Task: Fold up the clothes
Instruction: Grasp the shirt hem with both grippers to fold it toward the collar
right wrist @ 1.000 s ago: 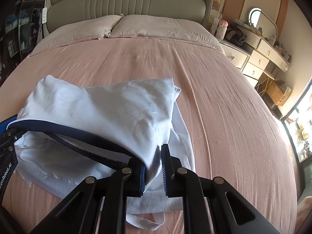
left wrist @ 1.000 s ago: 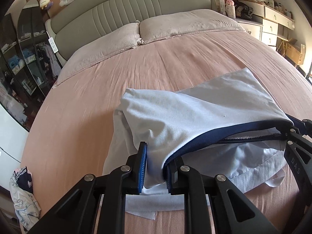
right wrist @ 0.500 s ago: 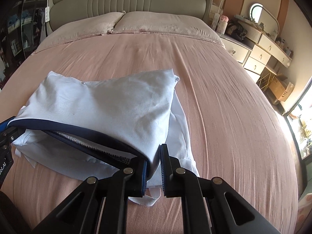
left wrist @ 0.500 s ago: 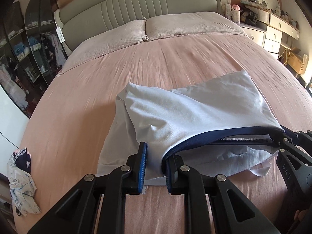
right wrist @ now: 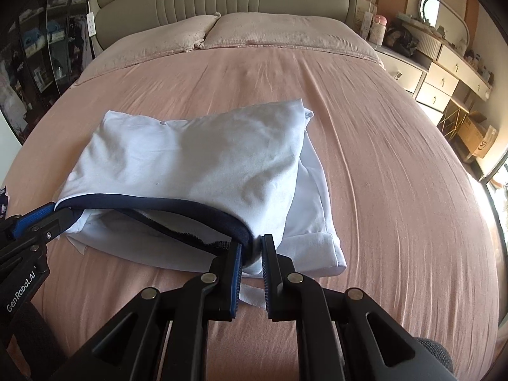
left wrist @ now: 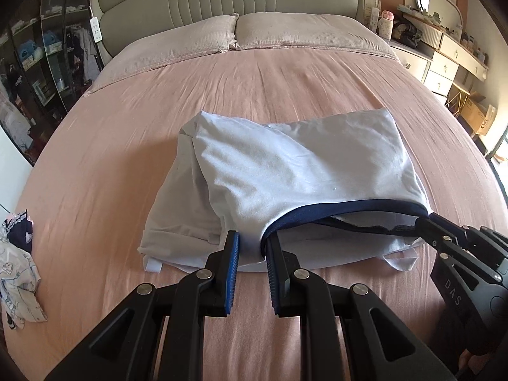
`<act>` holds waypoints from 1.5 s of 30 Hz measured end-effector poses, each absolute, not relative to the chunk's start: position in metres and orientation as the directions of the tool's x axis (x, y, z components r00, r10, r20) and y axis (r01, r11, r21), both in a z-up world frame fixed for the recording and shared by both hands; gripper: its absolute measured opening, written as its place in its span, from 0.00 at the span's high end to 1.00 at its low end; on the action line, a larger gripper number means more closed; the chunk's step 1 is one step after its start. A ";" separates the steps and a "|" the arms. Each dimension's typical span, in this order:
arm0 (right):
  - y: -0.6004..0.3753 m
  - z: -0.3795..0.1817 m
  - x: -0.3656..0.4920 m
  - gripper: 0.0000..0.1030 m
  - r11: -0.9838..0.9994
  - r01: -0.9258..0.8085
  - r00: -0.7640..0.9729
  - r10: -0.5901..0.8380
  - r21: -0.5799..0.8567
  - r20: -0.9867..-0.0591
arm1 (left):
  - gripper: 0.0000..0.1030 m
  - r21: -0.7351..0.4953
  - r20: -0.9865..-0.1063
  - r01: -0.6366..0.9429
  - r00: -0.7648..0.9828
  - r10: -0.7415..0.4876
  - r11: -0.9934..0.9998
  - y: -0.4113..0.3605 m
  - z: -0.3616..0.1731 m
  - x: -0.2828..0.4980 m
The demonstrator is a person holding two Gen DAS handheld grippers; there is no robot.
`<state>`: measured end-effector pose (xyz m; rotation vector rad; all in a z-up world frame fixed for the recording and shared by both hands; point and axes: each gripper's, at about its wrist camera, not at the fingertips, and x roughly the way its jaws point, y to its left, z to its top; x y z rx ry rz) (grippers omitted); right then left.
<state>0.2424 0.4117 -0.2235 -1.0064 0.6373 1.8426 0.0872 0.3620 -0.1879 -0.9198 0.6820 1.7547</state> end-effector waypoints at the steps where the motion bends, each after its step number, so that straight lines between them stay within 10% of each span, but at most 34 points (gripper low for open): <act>1: 0.408 -0.218 0.244 0.90 -0.454 -0.890 -0.268 0.472 0.029 -0.840 | 0.85 0.001 -0.832 -0.941 -0.189 0.521 -0.339 0.360 -0.183 0.087; 5: 0.393 -0.199 0.244 0.86 -0.484 -0.872 -0.334 0.485 0.069 -0.808 | 0.85 -0.015 -0.801 -0.944 -0.187 0.568 -0.331 0.357 -0.162 0.090; 9: 0.393 -0.189 0.239 0.54 -0.509 -0.858 -0.365 0.504 0.072 -0.783 | 0.85 -0.001 -0.780 -0.942 -0.209 0.590 -0.336 0.365 -0.150 0.088; 45: 0.482 -0.262 0.191 0.54 -0.555 -0.832 -0.285 0.405 0.014 -0.869 | 0.85 0.144 -0.876 -0.920 -0.289 0.387 -0.364 0.444 -0.246 0.060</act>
